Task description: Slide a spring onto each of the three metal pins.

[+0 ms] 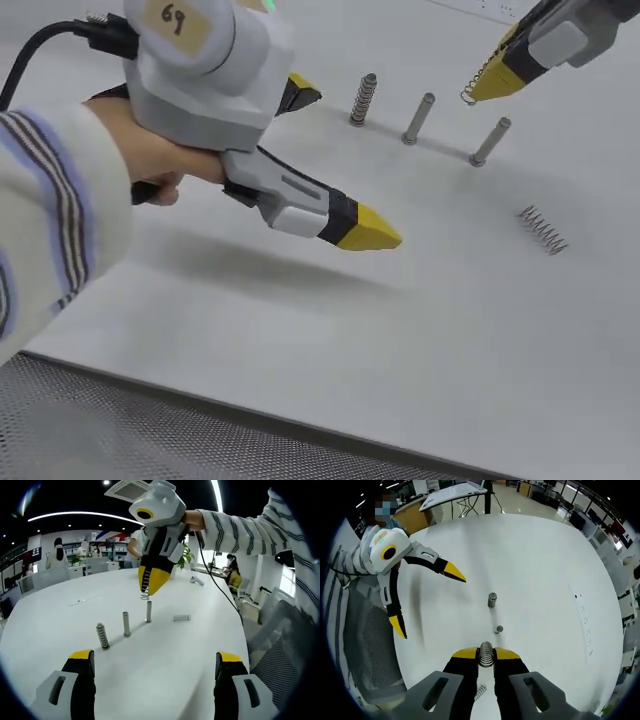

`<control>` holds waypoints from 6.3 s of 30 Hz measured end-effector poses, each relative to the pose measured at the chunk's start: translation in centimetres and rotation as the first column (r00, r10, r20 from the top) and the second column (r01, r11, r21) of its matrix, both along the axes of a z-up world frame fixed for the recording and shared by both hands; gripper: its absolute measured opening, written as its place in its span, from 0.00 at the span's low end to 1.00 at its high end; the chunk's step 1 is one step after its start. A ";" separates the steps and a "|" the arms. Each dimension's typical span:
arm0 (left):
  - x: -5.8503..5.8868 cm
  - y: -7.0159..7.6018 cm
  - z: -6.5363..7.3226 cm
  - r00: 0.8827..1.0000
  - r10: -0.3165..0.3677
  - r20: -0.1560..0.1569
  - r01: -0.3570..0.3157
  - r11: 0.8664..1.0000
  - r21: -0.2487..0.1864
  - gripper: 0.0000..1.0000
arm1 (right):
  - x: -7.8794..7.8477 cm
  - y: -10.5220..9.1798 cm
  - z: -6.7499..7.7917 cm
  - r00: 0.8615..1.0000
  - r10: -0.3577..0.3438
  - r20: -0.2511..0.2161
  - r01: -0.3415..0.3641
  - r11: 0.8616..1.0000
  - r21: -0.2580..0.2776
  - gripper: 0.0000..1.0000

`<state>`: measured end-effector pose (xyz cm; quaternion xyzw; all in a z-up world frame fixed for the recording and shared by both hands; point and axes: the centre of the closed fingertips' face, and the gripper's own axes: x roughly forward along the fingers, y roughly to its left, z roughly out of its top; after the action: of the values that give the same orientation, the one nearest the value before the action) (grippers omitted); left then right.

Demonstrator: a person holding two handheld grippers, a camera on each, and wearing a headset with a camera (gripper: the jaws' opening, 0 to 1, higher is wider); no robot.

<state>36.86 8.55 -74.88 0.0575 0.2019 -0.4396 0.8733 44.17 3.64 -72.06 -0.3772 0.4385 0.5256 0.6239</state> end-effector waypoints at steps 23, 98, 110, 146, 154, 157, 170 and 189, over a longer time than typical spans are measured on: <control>0.6 0.4 0.3 1.000 0.015 0.002 -0.015 1.000 0.006 0.98 | 2.4 1.9 -2.6 0.995 0.085 0.055 -0.081 0.994 -0.075 0.08; -0.4 0.8 -0.8 0.997 0.036 -0.073 -0.036 0.999 0.002 0.95 | 2.4 1.1 -4.6 0.984 0.129 0.123 -0.128 0.992 -0.018 0.34; -0.4 1.2 -0.4 0.998 0.019 -0.067 -0.017 1.000 0.026 0.94 | 0.8 -0.2 -0.3 0.983 0.002 0.186 -0.033 0.986 0.165 0.43; -2.3 4.7 1.7 0.992 0.087 -0.092 -0.084 0.996 0.031 0.93 | -6.5 -8.4 1.5 0.837 -0.539 0.098 0.369 0.686 0.627 0.85; -3.0 4.4 1.8 0.993 0.067 -0.098 -0.064 0.997 0.033 0.93 | -7.7 -9.5 0.7 0.814 -0.577 0.062 0.414 0.652 0.635 0.96; -3.2 4.4 1.8 0.993 0.062 -0.103 -0.059 0.998 0.036 0.93 | -8.2 -10.1 0.5 0.805 -0.590 0.064 0.425 0.649 0.631 0.98; -3.7 4.9 1.7 0.991 0.050 -0.120 -0.044 0.998 0.051 0.93 | -9.5 -11.6 -0.5 0.753 -0.658 0.011 0.499 0.582 0.642 0.99; -4.5 4.1 0.7 0.987 0.017 -0.158 -0.010 0.999 0.045 0.92 | -11.0 -11.6 -1.1 0.746 -0.666 -0.002 0.514 0.573 0.638 1.00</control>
<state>32.31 12.66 -74.13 0.0404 0.2805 -0.4324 0.8560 33.12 -7.95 -73.17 -0.0493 0.2703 0.3466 0.8969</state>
